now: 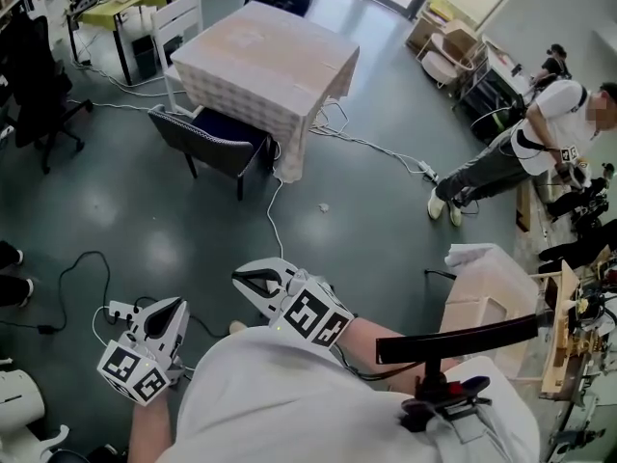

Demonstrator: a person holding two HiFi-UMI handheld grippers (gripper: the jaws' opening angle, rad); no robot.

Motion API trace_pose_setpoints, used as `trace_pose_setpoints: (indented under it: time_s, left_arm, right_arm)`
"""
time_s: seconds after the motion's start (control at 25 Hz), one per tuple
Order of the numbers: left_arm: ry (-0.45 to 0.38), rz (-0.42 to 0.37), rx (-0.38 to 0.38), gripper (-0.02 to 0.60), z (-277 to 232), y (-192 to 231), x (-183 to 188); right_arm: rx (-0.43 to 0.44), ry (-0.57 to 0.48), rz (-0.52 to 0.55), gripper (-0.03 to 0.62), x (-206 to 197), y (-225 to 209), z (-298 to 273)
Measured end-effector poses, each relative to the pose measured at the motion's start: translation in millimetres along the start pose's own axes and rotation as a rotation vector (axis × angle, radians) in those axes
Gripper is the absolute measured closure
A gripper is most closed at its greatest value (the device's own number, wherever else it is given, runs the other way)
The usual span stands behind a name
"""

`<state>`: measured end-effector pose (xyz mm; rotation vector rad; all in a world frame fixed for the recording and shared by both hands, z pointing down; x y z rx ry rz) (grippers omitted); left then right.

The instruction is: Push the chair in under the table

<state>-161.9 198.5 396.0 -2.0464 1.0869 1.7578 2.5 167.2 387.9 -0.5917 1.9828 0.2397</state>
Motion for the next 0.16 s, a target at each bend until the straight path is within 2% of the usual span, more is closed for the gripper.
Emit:
trace_pose_setpoints:
  time_s: [0.16]
  left_arm:
    - [0.003,0.001,-0.003,0.572,-2.4,4.4,0.0]
  right_arm:
    - [-0.001,0.000,-0.003,0.580,0.6,-3.0,-2.6]
Point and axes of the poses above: the fingertips, and each gripper's own axes: z backward along the fingers, y to its left, x out of its top, the point moved 5 cm from there along z, backward along the fingers, and after that the axes turned 8 degrees about -z, right-handed, at the moved point
